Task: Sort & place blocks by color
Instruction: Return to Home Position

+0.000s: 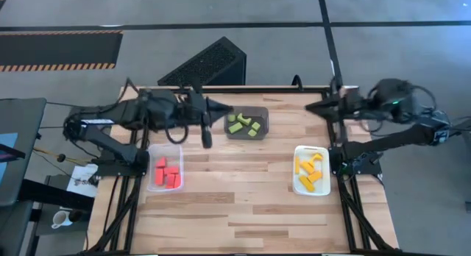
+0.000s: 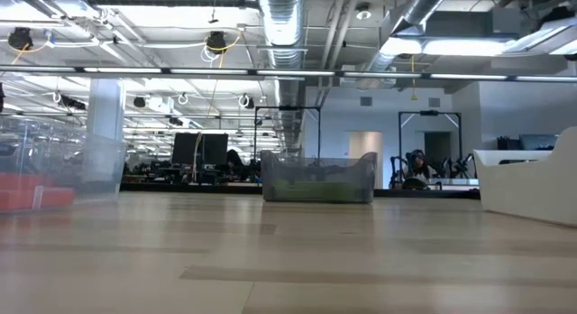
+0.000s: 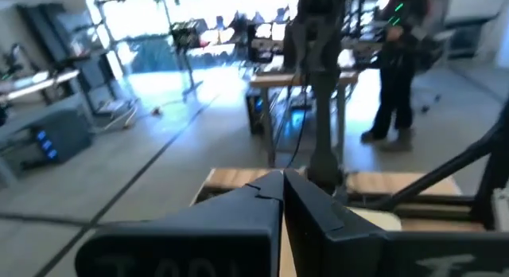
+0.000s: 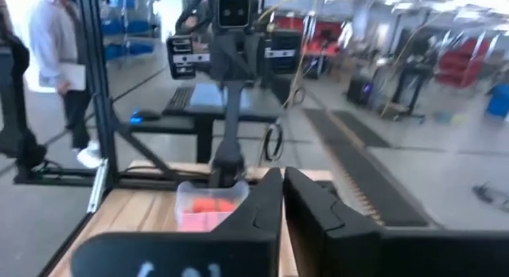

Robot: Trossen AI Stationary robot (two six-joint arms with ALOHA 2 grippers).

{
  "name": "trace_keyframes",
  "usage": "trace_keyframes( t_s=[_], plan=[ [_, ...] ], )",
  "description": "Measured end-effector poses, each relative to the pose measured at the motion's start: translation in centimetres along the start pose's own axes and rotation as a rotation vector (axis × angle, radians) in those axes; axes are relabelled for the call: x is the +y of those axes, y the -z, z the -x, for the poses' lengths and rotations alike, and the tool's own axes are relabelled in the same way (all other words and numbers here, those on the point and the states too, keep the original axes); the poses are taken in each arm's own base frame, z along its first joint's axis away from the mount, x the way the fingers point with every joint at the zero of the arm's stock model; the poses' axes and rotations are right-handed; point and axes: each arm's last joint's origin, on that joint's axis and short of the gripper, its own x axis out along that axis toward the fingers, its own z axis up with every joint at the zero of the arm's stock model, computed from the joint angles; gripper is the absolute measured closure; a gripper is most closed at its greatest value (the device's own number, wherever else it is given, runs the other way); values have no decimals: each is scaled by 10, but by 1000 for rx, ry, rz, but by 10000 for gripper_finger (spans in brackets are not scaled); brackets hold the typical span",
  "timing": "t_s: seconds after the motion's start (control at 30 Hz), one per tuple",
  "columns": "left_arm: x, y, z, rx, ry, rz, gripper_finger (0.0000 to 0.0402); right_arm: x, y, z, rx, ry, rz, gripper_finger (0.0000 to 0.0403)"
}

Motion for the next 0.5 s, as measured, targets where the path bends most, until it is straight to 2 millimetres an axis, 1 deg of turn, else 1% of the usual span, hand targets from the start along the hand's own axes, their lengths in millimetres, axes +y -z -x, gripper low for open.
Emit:
trace_keyframes(
  t_s=[0.07, 0.13, 0.27, 0.43, 0.5],
  plan=[
    [9, -6, 7, -37, 31, -1, 401, -4, -2, 13, -27, 22, 10, 373],
    [16, -11, 18, -64, 45, -4, 401, -5, 2, 25, -50, 38, 11, 385],
    [25, -18, 39, -86, 42, -34, 401, -5, 24, 43, -48, 52, 16, 398],
    [32, -19, 65, -64, 45, -42, 401, -2, 51, 62, -108, 61, 15, 386],
    [34, -15, 77, -66, 19, -36, 402, -2, 62, 66, -133, 66, 15, 383]
  ],
)
